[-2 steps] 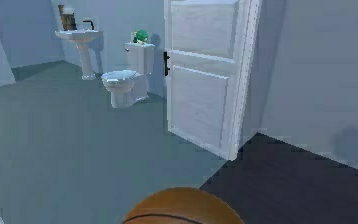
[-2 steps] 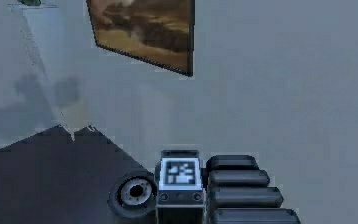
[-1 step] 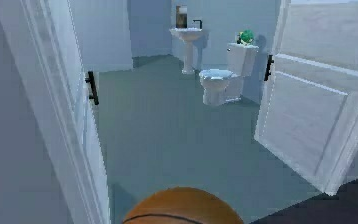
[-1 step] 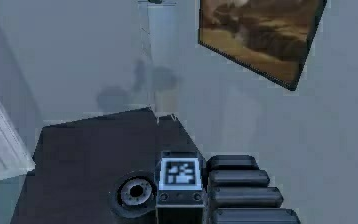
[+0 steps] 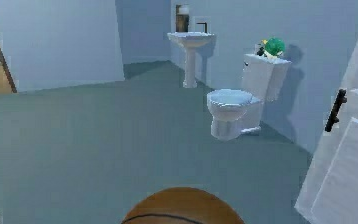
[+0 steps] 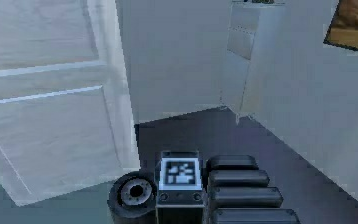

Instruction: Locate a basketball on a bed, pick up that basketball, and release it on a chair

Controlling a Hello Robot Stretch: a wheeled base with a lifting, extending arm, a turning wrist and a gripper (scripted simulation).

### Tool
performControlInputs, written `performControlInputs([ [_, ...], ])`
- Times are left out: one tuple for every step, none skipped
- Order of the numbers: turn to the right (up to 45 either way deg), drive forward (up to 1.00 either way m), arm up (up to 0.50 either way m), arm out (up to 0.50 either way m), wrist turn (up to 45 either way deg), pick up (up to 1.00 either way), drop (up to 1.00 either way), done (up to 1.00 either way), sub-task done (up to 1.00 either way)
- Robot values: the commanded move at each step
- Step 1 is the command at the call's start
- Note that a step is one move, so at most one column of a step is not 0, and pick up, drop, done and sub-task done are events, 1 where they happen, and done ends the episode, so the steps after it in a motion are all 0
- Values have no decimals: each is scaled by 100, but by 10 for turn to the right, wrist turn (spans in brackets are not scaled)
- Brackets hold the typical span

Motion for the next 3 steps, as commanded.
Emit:
performControlInputs([
  [-30,0,0,0,0,0,0,0,0],
  [0,45,0,0,0,0,0,0,0],
  [-180,0,0,0,0,0,0,0,0],
])
